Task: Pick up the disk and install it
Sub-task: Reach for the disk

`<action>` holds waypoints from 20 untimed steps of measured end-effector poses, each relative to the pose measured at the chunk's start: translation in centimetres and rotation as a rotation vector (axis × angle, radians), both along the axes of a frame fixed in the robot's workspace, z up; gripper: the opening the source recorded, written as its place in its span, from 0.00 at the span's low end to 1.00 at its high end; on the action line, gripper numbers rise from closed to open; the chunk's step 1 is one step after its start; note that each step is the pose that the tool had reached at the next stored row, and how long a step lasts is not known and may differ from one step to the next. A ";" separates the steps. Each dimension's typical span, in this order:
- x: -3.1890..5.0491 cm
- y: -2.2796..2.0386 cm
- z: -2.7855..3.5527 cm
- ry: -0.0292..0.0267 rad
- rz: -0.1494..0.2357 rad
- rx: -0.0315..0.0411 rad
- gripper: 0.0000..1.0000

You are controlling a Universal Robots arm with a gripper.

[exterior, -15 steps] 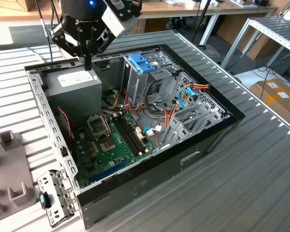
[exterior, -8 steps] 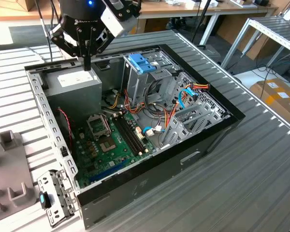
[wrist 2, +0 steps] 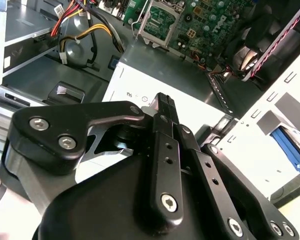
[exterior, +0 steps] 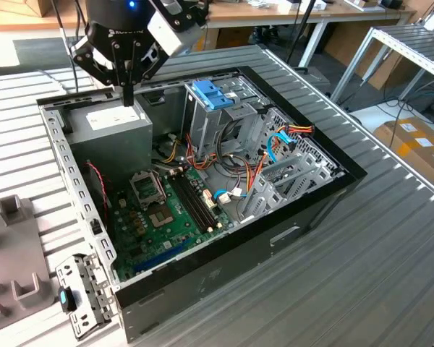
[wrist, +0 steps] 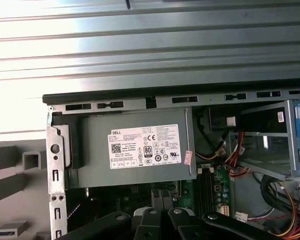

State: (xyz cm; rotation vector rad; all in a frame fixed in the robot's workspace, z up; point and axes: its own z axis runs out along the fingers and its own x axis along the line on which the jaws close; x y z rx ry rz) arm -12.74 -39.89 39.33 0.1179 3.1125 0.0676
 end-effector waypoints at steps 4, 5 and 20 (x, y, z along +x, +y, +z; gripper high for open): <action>-0.26 0.00 0.00 0.0000 0.000 0.0000 0.11; -0.39 0.00 0.00 0.0000 0.000 0.0000 0.11; -1.64 0.00 -0.01 0.0000 0.000 0.0000 0.11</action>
